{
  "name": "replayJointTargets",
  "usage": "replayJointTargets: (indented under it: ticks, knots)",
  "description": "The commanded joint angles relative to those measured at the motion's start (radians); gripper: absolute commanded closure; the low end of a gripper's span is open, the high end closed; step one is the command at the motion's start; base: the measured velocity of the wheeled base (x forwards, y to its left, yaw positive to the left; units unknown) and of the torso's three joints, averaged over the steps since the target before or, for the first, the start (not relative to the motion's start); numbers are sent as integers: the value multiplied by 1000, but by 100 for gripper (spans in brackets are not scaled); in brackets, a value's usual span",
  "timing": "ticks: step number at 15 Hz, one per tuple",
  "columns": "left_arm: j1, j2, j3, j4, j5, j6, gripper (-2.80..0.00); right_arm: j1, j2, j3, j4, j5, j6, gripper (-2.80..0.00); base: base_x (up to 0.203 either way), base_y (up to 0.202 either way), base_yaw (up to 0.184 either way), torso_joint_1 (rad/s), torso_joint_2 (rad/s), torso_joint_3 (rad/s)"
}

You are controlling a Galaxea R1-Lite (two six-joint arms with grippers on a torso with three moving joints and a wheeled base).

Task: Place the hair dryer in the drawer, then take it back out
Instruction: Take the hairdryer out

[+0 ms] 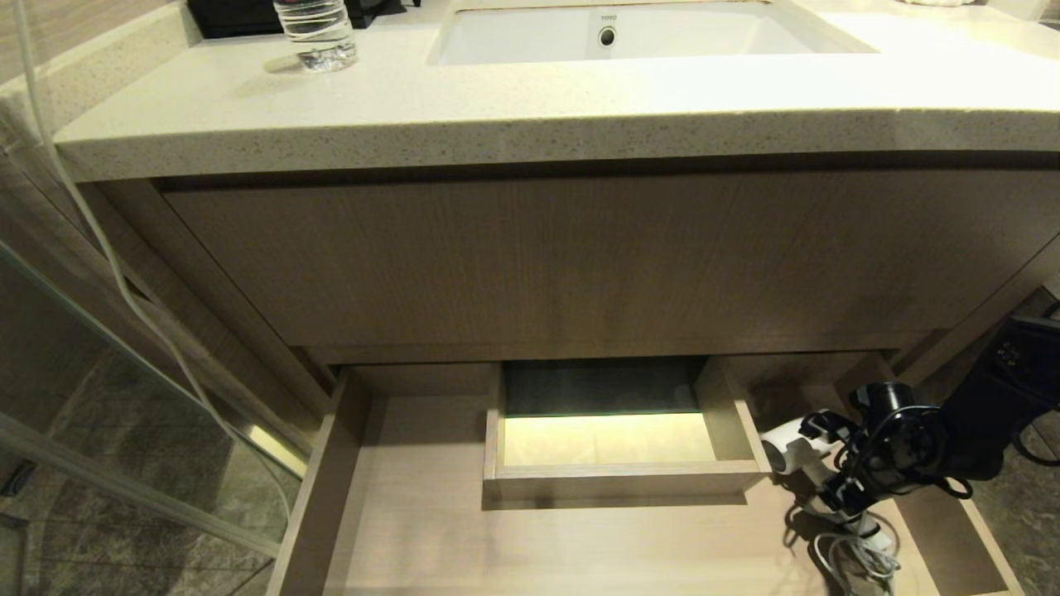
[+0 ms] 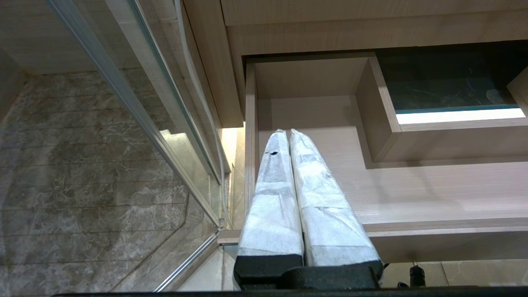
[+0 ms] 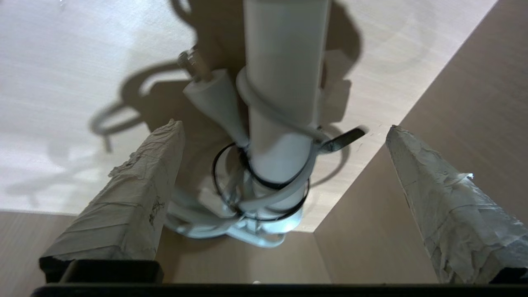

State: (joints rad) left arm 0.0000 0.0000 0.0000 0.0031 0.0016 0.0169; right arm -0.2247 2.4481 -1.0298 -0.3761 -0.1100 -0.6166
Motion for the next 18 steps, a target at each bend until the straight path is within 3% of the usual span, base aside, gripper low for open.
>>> replayJointTargets:
  ticks: [1, 7, 18]
  knots:
    - [0, 0, 0, 0, 0, 0, 0, 1, 14, -3, -4, 1, -2, -280, 0, 0, 0, 0, 0, 0]
    - [0, 0, 0, 0, 0, 0, 0, 2, 41, -41, -6, 12, 6, -280, 0, 0, 0, 0, 0, 0]
    - [0, 0, 0, 0, 0, 0, 0, 2, 94, -76, -29, 107, 4, -280, 0, 0, 0, 0, 0, 0]
